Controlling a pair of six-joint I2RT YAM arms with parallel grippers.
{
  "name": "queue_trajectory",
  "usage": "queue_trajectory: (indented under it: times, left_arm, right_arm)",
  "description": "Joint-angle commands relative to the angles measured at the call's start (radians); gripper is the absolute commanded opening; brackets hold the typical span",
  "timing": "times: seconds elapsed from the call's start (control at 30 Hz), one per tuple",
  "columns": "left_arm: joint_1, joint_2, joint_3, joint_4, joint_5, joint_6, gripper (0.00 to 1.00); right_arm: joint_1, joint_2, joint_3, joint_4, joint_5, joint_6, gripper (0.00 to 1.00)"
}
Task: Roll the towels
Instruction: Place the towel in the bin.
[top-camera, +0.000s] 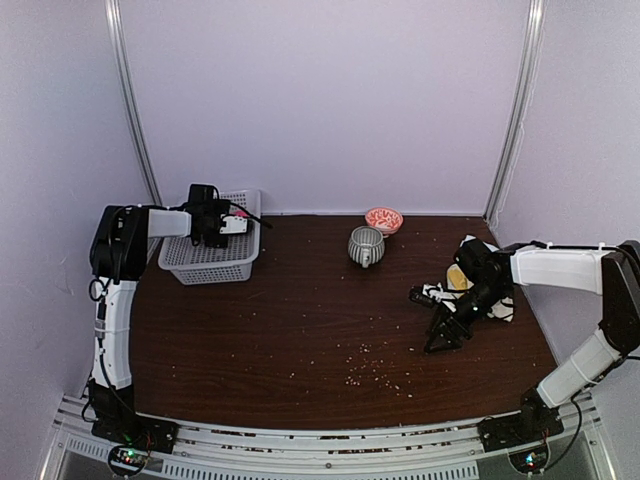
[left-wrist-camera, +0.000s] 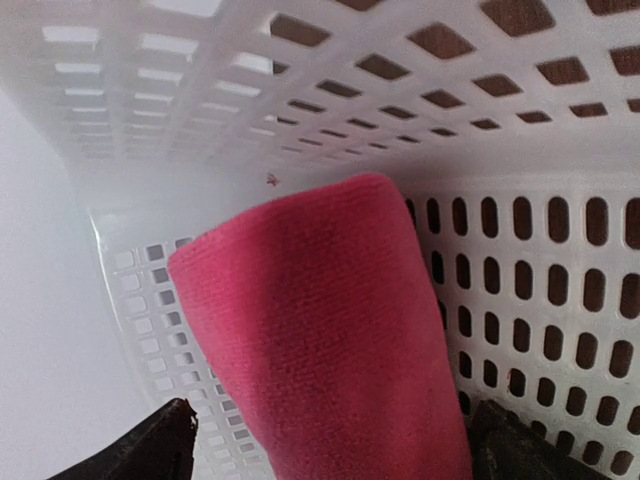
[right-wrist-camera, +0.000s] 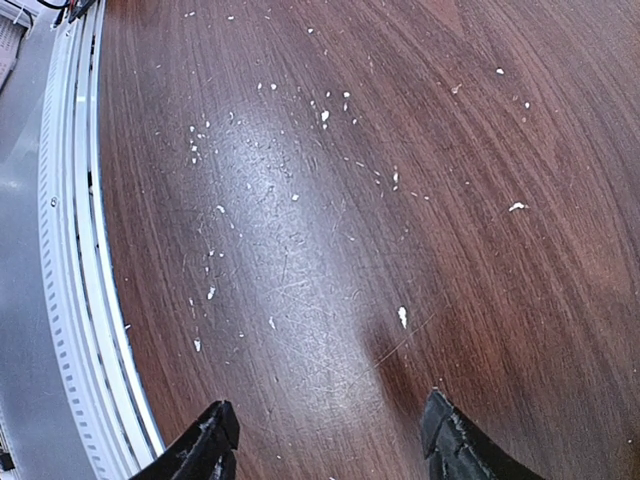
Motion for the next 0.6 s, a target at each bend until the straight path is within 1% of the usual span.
queue_trajectory:
  times: [0.0, 0.13, 0.2, 0.33, 0.5, 0.57]
  left_arm:
    - [-0.002, -0.046, -0.01, -0.011, 0.04, -0.062, 0.98]
    - [0.009, -0.023, 0.069, -0.006, 0.069, -0.133, 0.98]
    - [0.013, -0.001, 0.088, 0.049, 0.049, -0.152, 0.98]
    - [0.015, 0.044, 0.096, 0.139, 0.009, -0.14, 0.98]
    - [0.014, 0.086, 0.118, 0.145, 0.027, -0.136, 0.98]
    - [0.011, 0.095, 0.114, 0.148, 0.021, -0.105, 0.98]
  right_arm:
    - [-0.006, -0.016, 0.023, -0.018, -0.024, -0.016, 0.64]
    - [-0.006, -0.007, 0.026, -0.019, -0.025, -0.016, 0.65]
    - [-0.006, 0.0, 0.028, -0.019, -0.023, -0.014, 0.65]
    - [-0.006, 0.014, 0.03, -0.022, -0.022, -0.014, 0.65]
    - [-0.006, 0.03, 0.034, -0.023, -0.017, -0.013, 0.65]
    - [-0.006, 0.033, 0.036, -0.024, -0.016, -0.013, 0.65]
